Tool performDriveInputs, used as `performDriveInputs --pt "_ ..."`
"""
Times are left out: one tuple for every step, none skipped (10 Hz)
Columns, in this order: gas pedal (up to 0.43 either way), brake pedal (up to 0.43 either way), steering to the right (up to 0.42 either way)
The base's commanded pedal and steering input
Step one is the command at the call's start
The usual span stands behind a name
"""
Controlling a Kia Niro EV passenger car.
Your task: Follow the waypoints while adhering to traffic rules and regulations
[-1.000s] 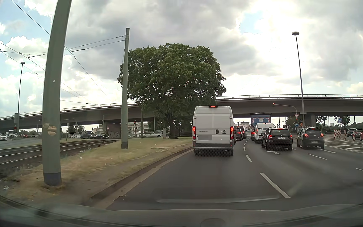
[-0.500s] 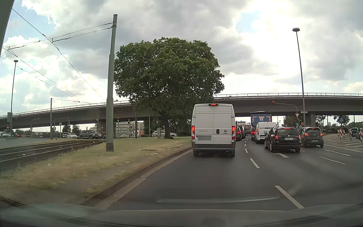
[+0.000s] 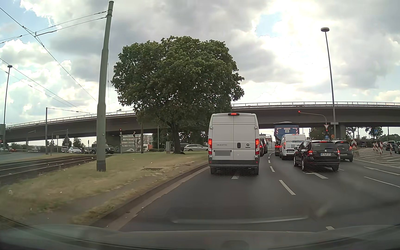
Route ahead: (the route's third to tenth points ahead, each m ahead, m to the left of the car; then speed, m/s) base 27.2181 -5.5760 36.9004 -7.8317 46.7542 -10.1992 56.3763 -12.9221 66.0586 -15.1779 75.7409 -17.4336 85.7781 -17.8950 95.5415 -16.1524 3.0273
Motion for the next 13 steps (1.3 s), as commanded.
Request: performDriveInputs --pt "0.000 0.207 0.051" --pt "0.000 0.207 0.052" --pt "0.000 0.195 0.052" --pt "0.000 0.195 0.053" --pt "0.000 0.189 0.053" --pt "0.000 0.171 0.050" --pt "0.000 0.140 0.045" --pt "0.000 0.110 0.038" --pt "0.000 0.079 0.034" --pt "0.000 0.043 0.032" --pt "0.000 0.037 0.033" --pt "0.000 0.037 0.033" --pt "0.000 0.037 0.033"
